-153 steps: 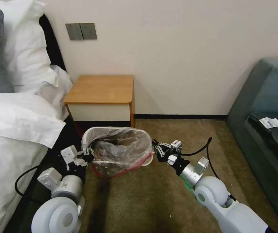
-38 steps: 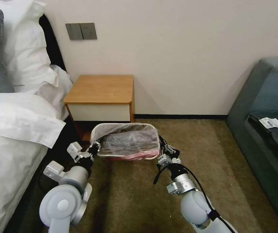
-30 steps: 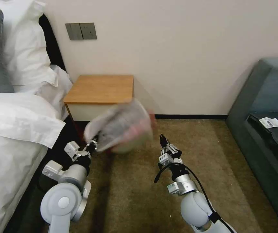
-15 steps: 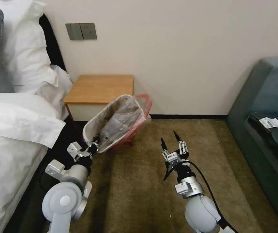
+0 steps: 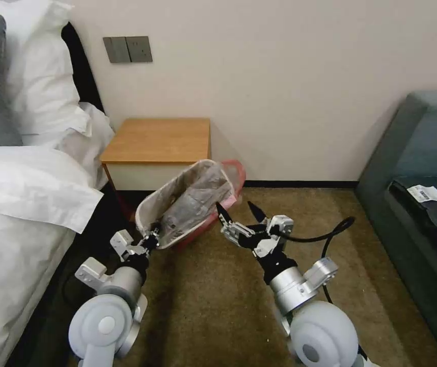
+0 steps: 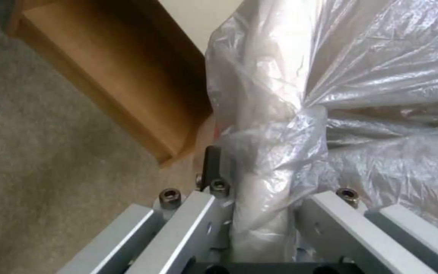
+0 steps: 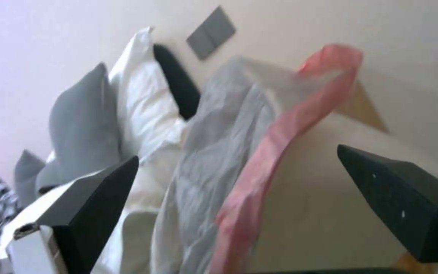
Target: Pick up the garbage bag from the table and place it over the trash can.
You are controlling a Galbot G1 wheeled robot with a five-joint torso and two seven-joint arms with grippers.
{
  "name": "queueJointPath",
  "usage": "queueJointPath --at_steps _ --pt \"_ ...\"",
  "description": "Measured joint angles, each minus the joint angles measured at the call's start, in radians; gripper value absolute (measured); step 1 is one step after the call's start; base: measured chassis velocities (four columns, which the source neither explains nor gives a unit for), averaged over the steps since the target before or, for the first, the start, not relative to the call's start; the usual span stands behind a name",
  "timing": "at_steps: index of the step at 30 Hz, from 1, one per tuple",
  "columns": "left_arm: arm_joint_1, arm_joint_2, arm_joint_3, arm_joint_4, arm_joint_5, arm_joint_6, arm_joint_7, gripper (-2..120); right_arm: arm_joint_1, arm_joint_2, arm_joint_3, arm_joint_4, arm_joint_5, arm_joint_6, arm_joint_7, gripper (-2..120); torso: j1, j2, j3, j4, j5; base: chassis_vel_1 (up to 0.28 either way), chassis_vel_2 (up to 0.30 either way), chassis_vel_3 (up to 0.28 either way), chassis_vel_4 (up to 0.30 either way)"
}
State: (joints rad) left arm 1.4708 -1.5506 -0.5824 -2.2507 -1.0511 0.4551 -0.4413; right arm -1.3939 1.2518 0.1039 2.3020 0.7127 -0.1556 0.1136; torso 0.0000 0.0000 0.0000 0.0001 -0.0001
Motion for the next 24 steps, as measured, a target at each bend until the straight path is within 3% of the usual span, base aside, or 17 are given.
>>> queueJointPath --at_steps 11,24 --pt "0.005 -0.003 0.005 0.001 0.006 -0.001 0.002 3 0.011 0.018 -0.015 -0.005 0.019 -0.004 0.003 96 0.000 0.000 0.000 0.0000 0.0001 0.000 0.000 0.000 0.000" --pt "0.005 -0.006 0.005 -0.006 0.008 -0.002 0.003 3 0.014 0.021 -0.013 -0.029 0.005 0.012 -0.006 50 0.000 0.000 0.000 -0.0001 0.0001 0.000 0.000 0.000 0.000"
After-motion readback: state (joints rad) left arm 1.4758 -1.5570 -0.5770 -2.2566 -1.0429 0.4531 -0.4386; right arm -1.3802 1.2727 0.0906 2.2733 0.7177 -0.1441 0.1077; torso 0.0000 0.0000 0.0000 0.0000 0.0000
